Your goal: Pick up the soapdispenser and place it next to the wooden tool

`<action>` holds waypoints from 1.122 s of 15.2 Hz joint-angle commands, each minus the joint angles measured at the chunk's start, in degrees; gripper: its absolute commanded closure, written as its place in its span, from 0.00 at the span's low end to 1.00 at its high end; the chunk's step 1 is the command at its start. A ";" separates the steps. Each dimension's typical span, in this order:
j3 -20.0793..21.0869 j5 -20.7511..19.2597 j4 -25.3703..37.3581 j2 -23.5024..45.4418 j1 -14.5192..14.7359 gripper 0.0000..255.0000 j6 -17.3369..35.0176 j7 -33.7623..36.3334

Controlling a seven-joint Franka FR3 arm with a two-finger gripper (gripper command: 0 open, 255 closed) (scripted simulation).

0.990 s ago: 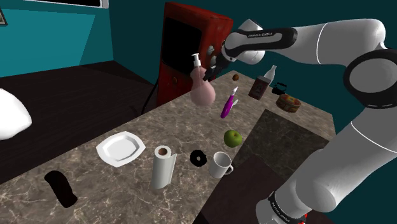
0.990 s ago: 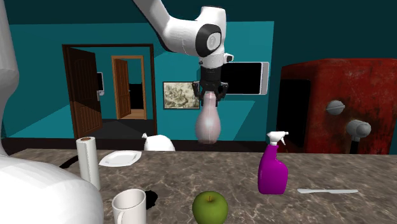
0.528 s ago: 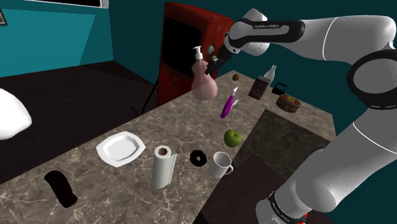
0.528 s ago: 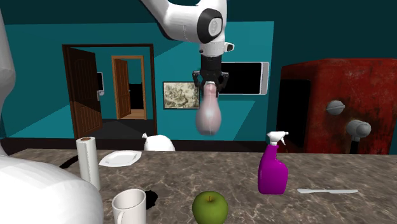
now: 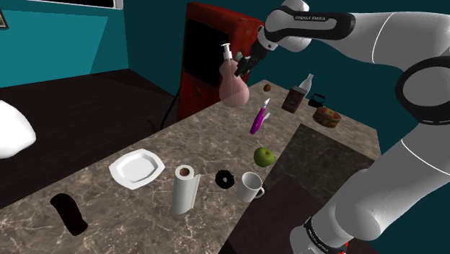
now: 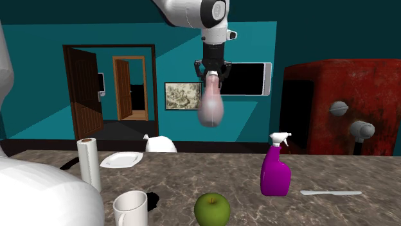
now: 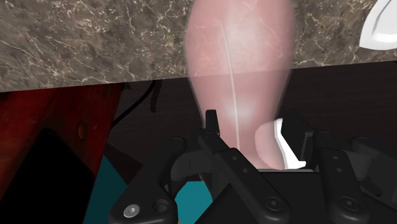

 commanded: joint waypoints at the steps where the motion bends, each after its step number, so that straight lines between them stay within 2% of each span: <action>1: 0.01 -0.21 1.90 0.10 0.00 1.00 -1.68 0.44; 17: -0.32 -0.83 16.54 2.07 -0.30 1.00 -14.26 2.57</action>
